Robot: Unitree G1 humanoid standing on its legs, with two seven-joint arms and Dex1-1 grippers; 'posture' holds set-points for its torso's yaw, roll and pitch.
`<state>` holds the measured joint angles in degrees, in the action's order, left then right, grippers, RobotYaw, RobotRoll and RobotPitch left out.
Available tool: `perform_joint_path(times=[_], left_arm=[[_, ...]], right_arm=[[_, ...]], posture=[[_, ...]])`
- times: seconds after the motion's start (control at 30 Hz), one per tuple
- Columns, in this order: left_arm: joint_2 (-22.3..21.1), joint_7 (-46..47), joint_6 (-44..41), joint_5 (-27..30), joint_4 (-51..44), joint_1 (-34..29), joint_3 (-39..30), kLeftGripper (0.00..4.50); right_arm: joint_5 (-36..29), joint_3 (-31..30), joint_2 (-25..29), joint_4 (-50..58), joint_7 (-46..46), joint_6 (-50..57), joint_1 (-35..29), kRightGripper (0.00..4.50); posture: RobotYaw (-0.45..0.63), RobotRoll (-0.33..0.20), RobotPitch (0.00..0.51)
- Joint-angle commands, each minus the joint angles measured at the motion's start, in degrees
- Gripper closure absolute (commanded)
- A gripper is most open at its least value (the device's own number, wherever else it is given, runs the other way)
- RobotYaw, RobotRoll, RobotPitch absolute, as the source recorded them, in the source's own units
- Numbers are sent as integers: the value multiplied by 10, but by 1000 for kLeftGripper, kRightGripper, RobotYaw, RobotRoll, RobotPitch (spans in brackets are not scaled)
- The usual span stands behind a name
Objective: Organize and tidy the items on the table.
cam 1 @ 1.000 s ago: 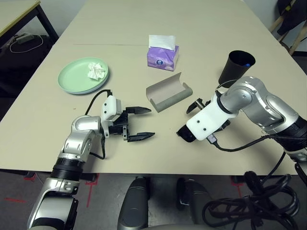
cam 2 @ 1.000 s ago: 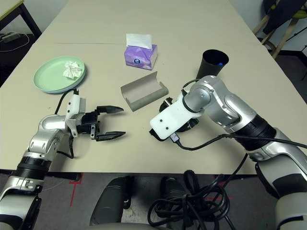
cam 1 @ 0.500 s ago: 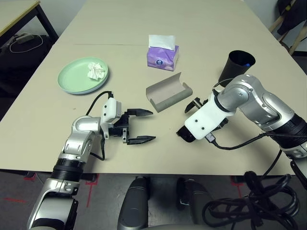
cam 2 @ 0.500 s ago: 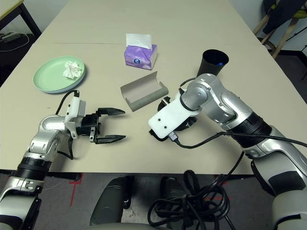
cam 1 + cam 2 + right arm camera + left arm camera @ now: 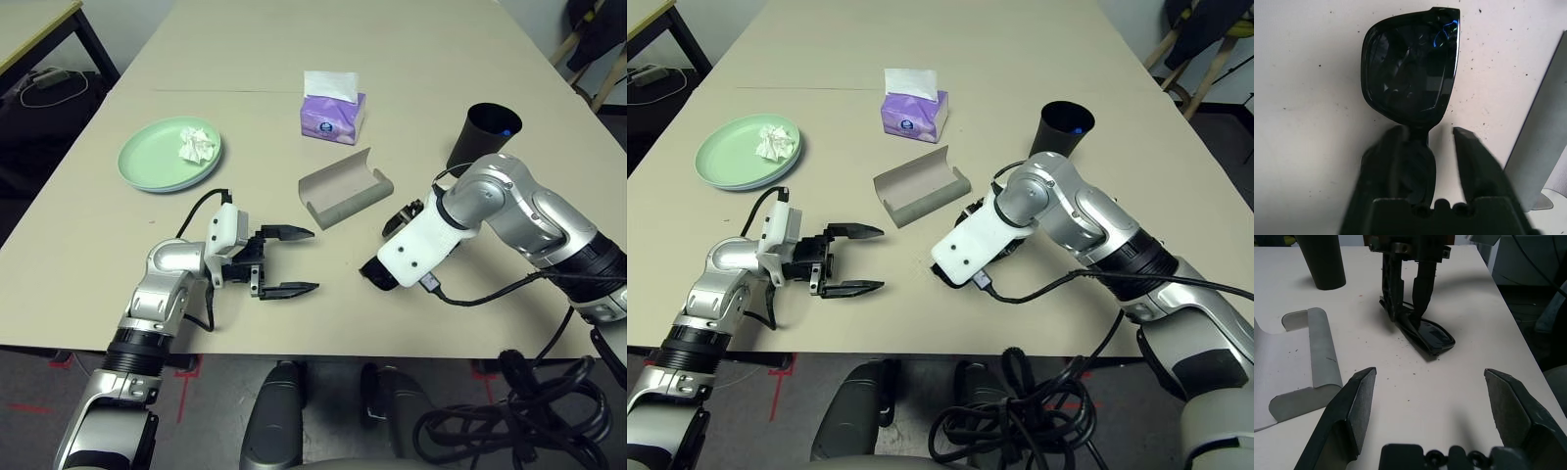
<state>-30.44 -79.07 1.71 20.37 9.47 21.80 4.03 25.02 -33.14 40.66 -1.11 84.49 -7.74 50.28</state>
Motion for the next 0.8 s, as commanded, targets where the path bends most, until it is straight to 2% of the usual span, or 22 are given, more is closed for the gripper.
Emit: perform_joint_path(times=[0.03, 0.07, 0.1, 0.43, 0.8], left_arm=[[-5, 0, -2, 3, -19, -8, 8, 0], [-5, 0, -2, 4, -19, -8, 8, 0], [-5, 0, -2, 4, -19, -8, 8, 0], [-5, 0, -6, 3, -14, -3, 8, 0], [-3, 1, -7, 1, -8, 1, 9, 0]], right_arm=[[6, -11, -2, -10, 4, -7, -5, 3663], [6, -10, -2, -11, 6, -7, -6, 4047], [6, -10, -2, -12, 6, -7, -6, 4140], [3, -6, 1, -9, 13, -9, -6, 4139], [-49, 31, 10, -5, 38, -3, 49, 4139]], posture=[[177, 0, 180], [173, 0, 181], [173, 0, 181], [167, 0, 176], [157, 0, 162]])
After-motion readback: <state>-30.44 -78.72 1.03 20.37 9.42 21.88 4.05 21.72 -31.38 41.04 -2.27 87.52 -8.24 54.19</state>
